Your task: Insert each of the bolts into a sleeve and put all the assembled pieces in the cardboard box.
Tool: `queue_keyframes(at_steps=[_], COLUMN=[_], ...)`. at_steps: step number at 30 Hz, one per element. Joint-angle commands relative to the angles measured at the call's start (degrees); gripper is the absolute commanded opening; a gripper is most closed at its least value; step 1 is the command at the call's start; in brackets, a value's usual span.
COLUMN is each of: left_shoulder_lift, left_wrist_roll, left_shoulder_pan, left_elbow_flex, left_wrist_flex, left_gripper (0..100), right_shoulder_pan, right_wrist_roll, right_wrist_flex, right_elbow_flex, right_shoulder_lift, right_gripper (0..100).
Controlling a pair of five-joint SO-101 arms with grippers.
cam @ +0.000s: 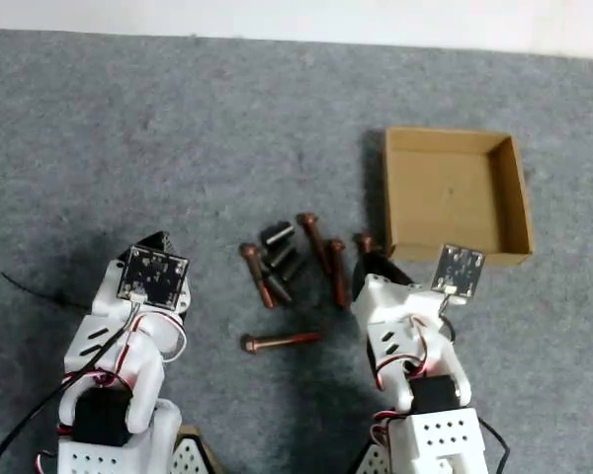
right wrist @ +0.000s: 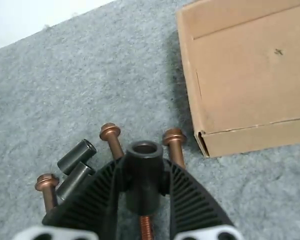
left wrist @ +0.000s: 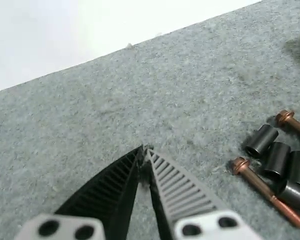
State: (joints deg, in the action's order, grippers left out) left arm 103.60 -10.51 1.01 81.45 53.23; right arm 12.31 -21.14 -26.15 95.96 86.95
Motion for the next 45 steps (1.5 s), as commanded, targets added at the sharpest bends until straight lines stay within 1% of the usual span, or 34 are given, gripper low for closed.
queue_keyframes(at_steps=[1,15,21,26,30,45], left_shoulder_lift=[-0.04,-0.04,-0.04,-0.13,-0.13,-0.13], left_wrist_roll=[0.09,0.09,0.00,-4.13,-4.48,-4.48], left_shoulder_pan=[-0.66,-0.48,-0.57,-0.31,-0.31,-0.31], left_elbow_flex=[-3.91,-6.11,-12.09,-13.67,-15.25,-15.52], left_wrist_flex=[0.18,0.35,4.40,4.84,5.71,5.63], left_gripper=[2,2,3,3,3,3], right_shoulder_pan=[-0.31,-0.31,-0.31,-0.31,-0.31,-0.31], right_wrist_roll=[0.62,0.62,0.62,0.62,0.62,0.62], right_wrist_flex=[-0.04,-0.04,-0.04,-0.04,-0.04,-0.04], right_elbow_flex=[5.93,5.93,5.93,5.93,5.93,5.93], right_shoulder_lift=[1.10,1.01,1.01,1.01,1.01,1.01], right_gripper=[0.9,0.9,0.9,0.9,0.9,0.9])
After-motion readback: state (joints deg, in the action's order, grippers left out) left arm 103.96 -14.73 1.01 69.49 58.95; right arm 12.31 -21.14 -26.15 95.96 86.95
